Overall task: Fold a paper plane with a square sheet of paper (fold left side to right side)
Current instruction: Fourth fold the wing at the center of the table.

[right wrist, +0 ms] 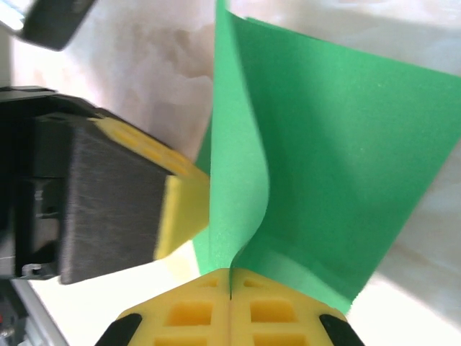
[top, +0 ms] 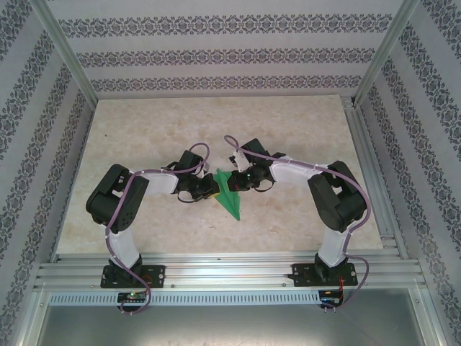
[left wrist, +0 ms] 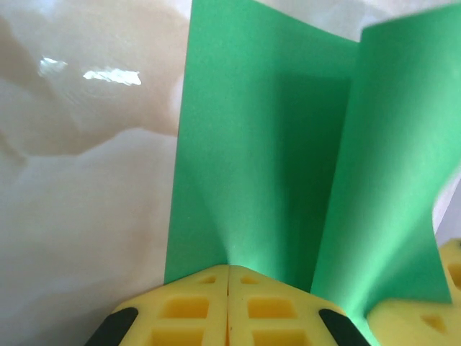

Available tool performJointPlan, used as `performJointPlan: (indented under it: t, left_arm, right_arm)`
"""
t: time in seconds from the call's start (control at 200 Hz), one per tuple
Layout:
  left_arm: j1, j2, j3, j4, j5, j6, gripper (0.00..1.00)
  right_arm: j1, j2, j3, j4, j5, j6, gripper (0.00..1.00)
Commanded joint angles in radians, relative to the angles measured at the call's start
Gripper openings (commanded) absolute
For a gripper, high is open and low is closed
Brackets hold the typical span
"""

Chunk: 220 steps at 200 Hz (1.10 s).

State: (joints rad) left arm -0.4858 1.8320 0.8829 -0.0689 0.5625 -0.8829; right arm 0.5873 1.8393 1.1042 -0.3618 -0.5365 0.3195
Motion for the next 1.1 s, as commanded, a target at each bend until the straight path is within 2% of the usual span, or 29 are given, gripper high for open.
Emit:
performJointPlan:
  t: [0.0,0.35,0.679,1.094]
  left_arm:
    - [-0.004,0.012,-0.010,-0.060,-0.070,0.013,0.08]
    - [-0.004,0.013,0.002,-0.081,-0.073,0.024,0.08]
    - [-0.004,0.014,0.007,-0.091,-0.074,0.026,0.08]
    - [-0.004,0.014,0.005,-0.087,-0.075,0.025,0.08]
  right_arm:
    - [0.009,-0.005,0.005,0.022,-0.060,0.001,0.00]
    - [-0.034,0.034,0.004,-0.030,0.002,-0.052,0.00]
    - [-0.068,0.043,0.002,-0.034,0.010,-0.069,0.00]
    - [-0.071,0.083,0.025,-0.056,0.028,-0.091,0.00]
